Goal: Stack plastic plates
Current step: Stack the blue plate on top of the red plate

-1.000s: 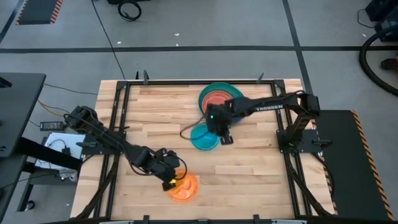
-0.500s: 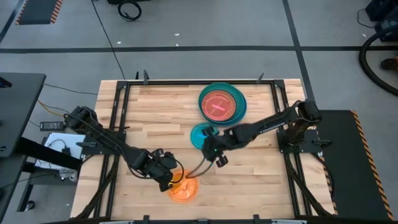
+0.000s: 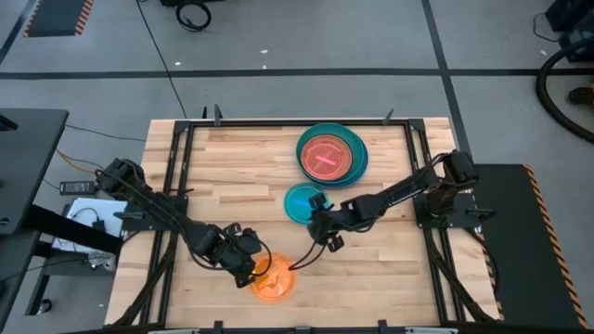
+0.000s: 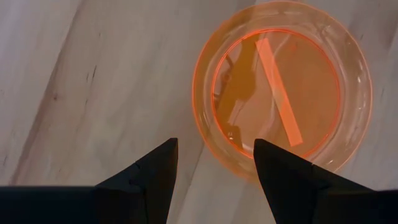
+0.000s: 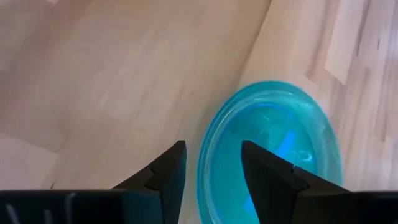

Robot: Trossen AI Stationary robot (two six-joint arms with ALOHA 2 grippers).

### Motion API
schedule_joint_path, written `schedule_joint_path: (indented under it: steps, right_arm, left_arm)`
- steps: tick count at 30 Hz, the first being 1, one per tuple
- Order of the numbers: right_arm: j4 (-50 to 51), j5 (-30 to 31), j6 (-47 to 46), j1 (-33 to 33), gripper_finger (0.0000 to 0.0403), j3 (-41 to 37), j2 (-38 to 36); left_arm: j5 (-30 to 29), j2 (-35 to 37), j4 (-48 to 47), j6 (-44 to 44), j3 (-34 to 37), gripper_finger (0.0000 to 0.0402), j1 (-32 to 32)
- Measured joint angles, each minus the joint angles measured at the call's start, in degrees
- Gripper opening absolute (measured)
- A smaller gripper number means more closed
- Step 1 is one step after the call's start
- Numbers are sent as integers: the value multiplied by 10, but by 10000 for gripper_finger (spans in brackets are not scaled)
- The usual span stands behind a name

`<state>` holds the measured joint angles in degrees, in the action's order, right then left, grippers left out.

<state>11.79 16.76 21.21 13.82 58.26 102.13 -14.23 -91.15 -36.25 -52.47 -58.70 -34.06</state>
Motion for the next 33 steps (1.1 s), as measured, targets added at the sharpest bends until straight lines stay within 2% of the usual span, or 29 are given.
schedule_joint_path:
  steps: [4,16,21,29,33]
  right_arm:
    - [-67,-1,0,0,161,-44,0]
    - [-149,24,26,-18,140,-127,-1]
    - [-176,6,34,-29,104,-147,-3]
    - [-172,-6,93,-34,14,-149,-2]
    - [-172,0,137,-34,11,-149,-3]
  left_arm:
    - [4,0,-4,-9,0,217,0]
    - [6,0,-4,-10,0,217,0]
    - [6,0,-4,-10,0,217,0]
    - [4,0,6,-10,0,217,0]
    - [1,0,19,-10,0,217,0]
